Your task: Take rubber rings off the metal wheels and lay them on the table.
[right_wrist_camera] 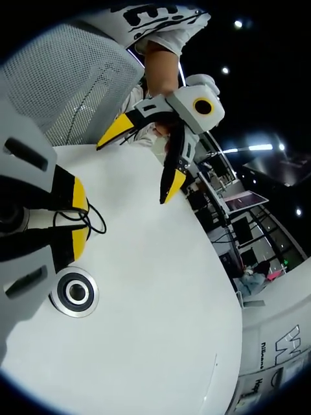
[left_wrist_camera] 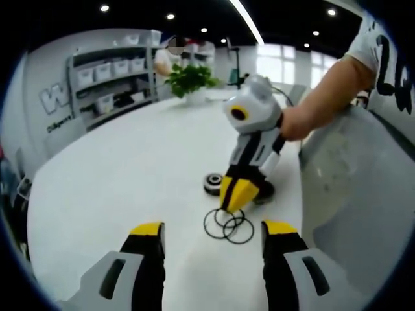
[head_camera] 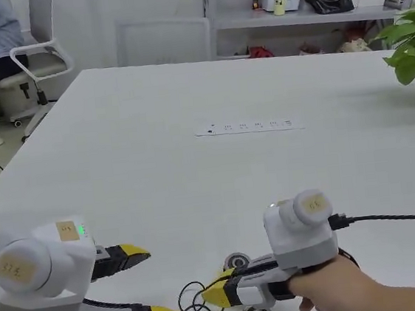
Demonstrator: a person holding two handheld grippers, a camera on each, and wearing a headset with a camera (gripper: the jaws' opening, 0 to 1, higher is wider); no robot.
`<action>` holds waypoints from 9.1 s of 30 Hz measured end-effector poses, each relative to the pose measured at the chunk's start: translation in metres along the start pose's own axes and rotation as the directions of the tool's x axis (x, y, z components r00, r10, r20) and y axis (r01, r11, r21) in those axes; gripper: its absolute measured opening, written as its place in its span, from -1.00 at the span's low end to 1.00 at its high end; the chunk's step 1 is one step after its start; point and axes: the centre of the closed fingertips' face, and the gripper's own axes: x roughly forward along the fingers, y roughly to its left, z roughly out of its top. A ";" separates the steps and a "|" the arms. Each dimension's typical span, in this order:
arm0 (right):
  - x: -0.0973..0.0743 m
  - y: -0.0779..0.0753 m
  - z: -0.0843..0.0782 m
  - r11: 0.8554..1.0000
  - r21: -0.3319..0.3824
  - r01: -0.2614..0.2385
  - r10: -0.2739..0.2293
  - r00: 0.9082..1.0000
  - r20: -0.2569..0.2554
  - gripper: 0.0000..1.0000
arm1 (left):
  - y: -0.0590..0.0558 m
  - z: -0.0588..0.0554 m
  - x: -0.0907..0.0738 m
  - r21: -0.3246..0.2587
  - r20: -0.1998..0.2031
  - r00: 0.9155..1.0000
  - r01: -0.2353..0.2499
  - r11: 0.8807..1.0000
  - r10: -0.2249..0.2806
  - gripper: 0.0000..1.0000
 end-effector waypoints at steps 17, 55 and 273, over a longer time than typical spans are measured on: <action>-0.012 -0.006 0.010 1.000 -0.018 0.018 -0.018 0.999 0.028 -0.80 | 0.004 0.002 0.000 0.000 0.001 1.000 -0.004 1.000 0.004 0.22; -0.063 -0.054 0.014 0.989 -0.048 0.143 -0.140 0.989 0.056 -0.73 | 0.019 0.019 0.032 0.036 -0.013 1.000 0.027 0.999 -0.027 0.14; -0.054 -0.034 0.021 0.992 0.125 0.002 -0.023 0.986 0.166 -1.00 | -0.010 0.042 0.059 0.023 0.030 0.996 0.088 0.996 -0.088 -0.26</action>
